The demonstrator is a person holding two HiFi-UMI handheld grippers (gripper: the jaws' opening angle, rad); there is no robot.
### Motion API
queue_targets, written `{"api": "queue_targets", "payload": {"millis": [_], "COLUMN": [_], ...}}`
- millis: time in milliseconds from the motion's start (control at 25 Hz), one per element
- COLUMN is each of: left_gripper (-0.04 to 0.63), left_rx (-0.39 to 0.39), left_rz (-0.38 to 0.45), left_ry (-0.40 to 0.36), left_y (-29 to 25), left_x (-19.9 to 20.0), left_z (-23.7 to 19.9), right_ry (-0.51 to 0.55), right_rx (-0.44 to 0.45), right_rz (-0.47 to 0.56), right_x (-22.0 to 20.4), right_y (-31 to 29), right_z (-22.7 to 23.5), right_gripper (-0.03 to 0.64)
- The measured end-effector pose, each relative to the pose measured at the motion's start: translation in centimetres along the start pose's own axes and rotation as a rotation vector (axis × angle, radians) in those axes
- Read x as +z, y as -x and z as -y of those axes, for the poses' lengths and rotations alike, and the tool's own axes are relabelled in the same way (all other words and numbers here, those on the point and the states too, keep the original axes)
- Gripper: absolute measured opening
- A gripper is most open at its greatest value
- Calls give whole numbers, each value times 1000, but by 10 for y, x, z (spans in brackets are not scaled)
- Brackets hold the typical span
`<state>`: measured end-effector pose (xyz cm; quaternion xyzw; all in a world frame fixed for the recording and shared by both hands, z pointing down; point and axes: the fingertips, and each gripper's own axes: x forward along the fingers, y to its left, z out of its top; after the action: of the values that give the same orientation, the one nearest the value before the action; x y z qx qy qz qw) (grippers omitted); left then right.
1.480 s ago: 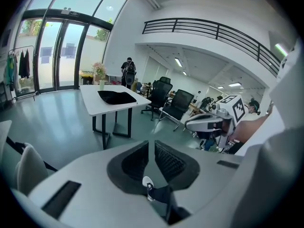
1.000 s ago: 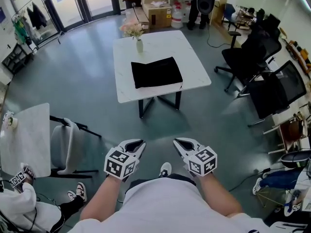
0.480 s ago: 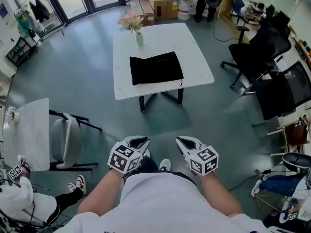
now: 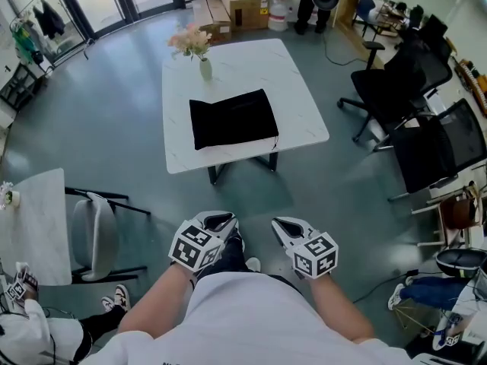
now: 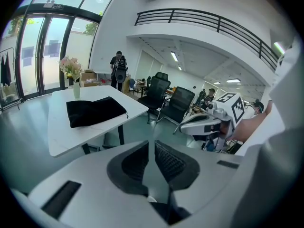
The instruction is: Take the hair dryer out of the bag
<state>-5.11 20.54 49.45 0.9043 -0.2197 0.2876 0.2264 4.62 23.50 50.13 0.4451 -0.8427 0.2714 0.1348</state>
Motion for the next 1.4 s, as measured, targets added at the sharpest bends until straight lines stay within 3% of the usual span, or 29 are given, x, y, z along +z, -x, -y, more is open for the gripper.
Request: {"api": "queue_targets", "payload": {"millis": [280,640,1000,1400], "left_gripper": [52,52,52,52], "left_rx": [-14,-20,-25,1], "left_rz": [8,67,59,52], "left_ry": [2,-27,-36,-12], "left_y": [-31,-56,-71,-94], "left_x": [44,129,160,173], "left_z": [-57,-144,-213,-243], "right_ry": [-11,-42,-29,-15], "right_rx": [-26,-47,-70,-72], "right_rz": [-28,-2,12,-11], "right_x": [34,115,164,183], "right_y": [-42,-106,-163,-187], "right_z": [44,100,131,176], "right_gripper": [17,17,17,17]}}
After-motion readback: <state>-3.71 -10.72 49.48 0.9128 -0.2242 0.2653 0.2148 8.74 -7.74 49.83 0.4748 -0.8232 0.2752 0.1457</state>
